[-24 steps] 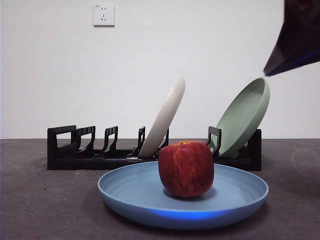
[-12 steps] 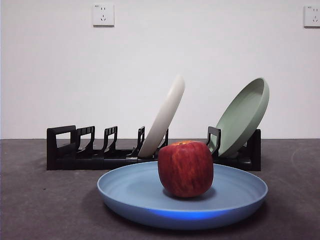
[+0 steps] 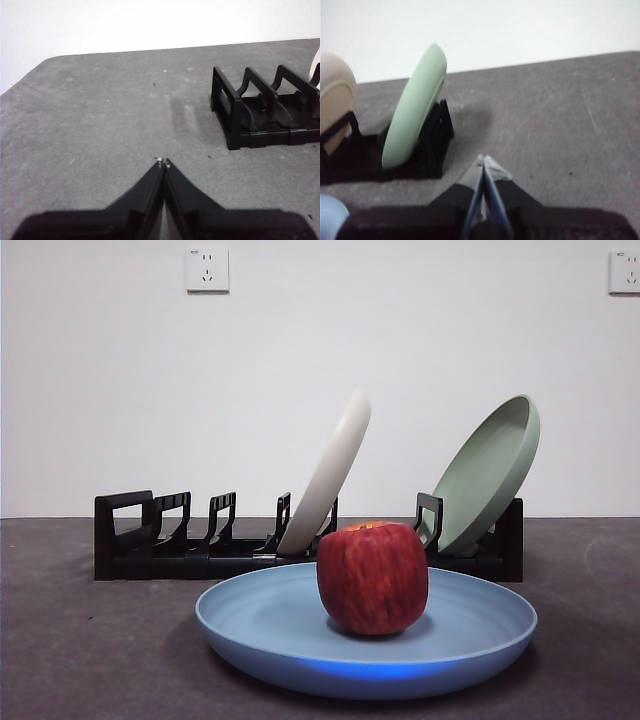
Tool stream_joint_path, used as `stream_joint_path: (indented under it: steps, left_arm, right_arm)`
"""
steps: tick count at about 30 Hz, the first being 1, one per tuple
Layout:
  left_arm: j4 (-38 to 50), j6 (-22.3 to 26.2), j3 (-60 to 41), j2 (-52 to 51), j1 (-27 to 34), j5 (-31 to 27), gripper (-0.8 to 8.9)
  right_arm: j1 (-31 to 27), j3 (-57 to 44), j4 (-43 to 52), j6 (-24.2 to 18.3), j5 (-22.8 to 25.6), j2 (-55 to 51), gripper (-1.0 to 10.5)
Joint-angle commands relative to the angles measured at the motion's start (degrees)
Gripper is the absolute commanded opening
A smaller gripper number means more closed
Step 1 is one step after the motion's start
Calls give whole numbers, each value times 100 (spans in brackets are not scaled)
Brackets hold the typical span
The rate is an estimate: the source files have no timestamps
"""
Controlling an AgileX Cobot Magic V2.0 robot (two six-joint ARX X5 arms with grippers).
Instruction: Take the blue plate from the plate rack,put the plate on the table,take the apple from the table,put the apple in the plate
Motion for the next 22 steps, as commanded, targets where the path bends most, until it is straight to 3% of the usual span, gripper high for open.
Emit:
stream_joint_path:
  steps: [1,8,14,22]
  left_arm:
    - [22,22,-79,-15,15,35,-1]
    - [26,22,-79,-15,15,35,-1]
    - [24,22,-79,-15,13,35,-1]
    - [24,22,-79,-15,15,35,-1]
  right_arm:
    - [-20,-155,74,90,-2,-17,1]
    - [-17,-284,-127,153,-20,-17,1]
    - [-15,-282,-129,293,-420,-11,1]
    - [-17,-282,-129,293,-411,-11,1]
